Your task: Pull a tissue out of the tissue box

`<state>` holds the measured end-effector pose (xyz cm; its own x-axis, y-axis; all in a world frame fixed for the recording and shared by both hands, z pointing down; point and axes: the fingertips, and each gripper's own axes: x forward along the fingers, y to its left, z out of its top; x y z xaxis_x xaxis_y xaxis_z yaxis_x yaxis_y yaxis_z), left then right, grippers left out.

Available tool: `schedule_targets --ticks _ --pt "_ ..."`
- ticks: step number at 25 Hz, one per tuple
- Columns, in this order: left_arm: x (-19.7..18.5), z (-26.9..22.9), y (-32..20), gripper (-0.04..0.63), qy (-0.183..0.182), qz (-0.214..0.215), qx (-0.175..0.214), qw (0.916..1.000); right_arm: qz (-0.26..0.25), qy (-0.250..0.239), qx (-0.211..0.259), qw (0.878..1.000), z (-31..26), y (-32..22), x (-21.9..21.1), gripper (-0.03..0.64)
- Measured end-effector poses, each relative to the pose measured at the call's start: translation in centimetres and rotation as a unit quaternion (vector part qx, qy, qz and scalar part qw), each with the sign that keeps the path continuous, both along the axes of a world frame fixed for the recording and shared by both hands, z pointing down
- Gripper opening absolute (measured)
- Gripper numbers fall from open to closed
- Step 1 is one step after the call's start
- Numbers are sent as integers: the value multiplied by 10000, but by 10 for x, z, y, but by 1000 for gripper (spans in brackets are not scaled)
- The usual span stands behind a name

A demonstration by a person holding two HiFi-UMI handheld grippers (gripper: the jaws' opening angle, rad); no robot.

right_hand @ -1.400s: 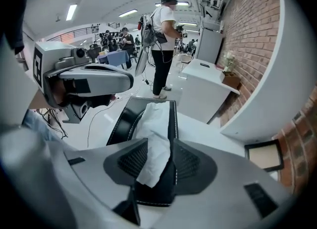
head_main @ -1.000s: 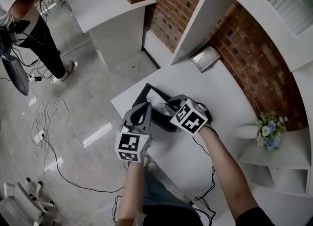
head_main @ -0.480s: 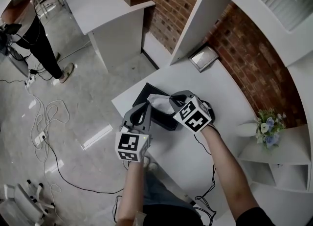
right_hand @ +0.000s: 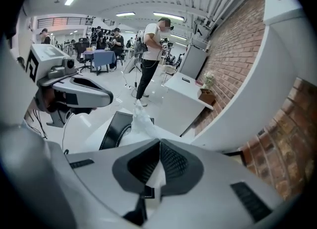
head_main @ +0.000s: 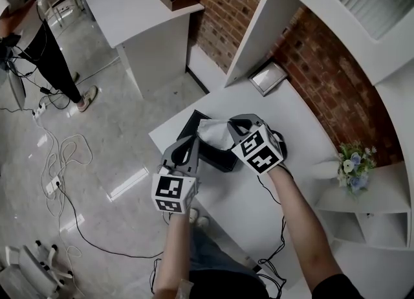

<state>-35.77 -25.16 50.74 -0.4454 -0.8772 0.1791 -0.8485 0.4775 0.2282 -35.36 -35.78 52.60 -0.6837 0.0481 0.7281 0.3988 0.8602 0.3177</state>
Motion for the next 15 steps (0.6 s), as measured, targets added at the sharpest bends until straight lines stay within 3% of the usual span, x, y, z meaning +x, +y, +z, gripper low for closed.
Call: schedule_targets --ticks 15 --pt "3 -19 2 9 -104 88 101 9999 539 -789 265 9951 -49 -16 11 3"
